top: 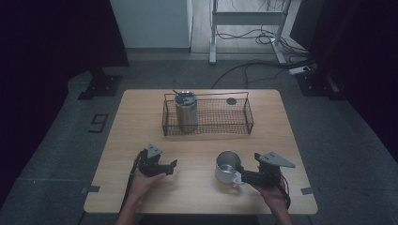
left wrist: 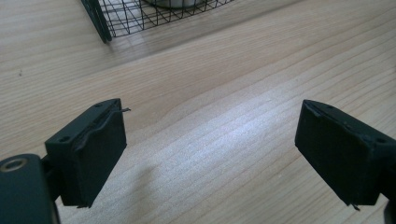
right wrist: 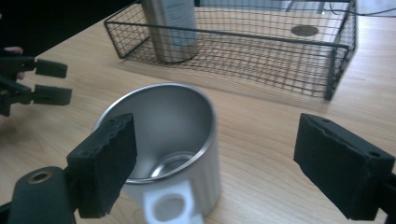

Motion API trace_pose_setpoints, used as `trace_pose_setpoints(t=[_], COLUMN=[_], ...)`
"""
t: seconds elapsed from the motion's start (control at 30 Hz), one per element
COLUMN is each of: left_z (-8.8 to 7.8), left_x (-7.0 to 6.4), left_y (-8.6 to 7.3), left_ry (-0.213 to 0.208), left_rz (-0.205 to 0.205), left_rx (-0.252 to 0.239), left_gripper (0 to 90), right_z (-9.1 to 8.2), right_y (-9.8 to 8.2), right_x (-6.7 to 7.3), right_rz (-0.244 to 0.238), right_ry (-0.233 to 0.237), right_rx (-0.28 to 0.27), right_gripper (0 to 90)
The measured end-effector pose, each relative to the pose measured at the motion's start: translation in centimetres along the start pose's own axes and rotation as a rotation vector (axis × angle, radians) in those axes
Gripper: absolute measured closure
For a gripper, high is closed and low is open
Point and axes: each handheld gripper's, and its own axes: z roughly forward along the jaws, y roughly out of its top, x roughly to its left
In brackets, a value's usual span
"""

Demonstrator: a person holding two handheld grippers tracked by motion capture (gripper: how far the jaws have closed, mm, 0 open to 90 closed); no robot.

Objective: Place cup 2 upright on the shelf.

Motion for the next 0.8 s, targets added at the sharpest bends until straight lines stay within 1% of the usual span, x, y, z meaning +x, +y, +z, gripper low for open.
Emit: trace_pose_setpoints(t=[0.03,0.07,0.13,0.23,0.3,0.37,0.47,0.53,0.6,0.8], left_z=[-0.1,-0.1,0.0,0.1,0.2,0.2,0.1,0.0,0.0,0.0], left_x=[0.0,0.0,-0.1,-0.1,-0.1,-0.2,-0.2,-0.1,-0.1,0.0], left_y=[0.0,0.0,0.0,0.0,-0.1,-0.1,0.0,0.0,0.0,0.0], left_ry=[-0.003,-0.003,-0.005,-0.006,-0.008,-0.01,-0.012,-0.013,-0.013,-0.013], left_rz=[0.002,0.002,0.004,0.001,0.0,0.003,0.007,0.004,0.002,0.001], left_rx=[0.0,0.0,0.005,0.009,0.014,0.017,0.015,0.012,0.011,0.015], left_gripper=[9.0,9.0,9.0,9.0,9.0,9.0,9.0,9.0,9.0,9.0], right_z=[0.2,0.2,0.7,1.0,1.3,1.7,1.9,2.0,2.2,2.7], right_y=[0.0,0.0,0.0,0.0,-0.1,-0.2,-0.2,-0.3,-0.3,-0.4], right_x=[0.4,0.4,1.0,1.4,1.6,1.7,1.9,2.1,2.6,3.4], right_rz=[-0.003,-0.003,-0.007,-0.011,-0.022,-0.023,-0.022,-0.031,-0.052,-0.074], right_ry=[0.006,0.006,0.017,0.02,0.026,0.024,0.027,0.03,0.036,0.033], right_rx=[0.002,0.002,0.012,0.022,0.033,0.044,0.044,0.045,0.053,0.068], right_gripper=[12.8,12.8,12.6,12.3,11.6,11.4,11.1,10.7,9.2,5.1])
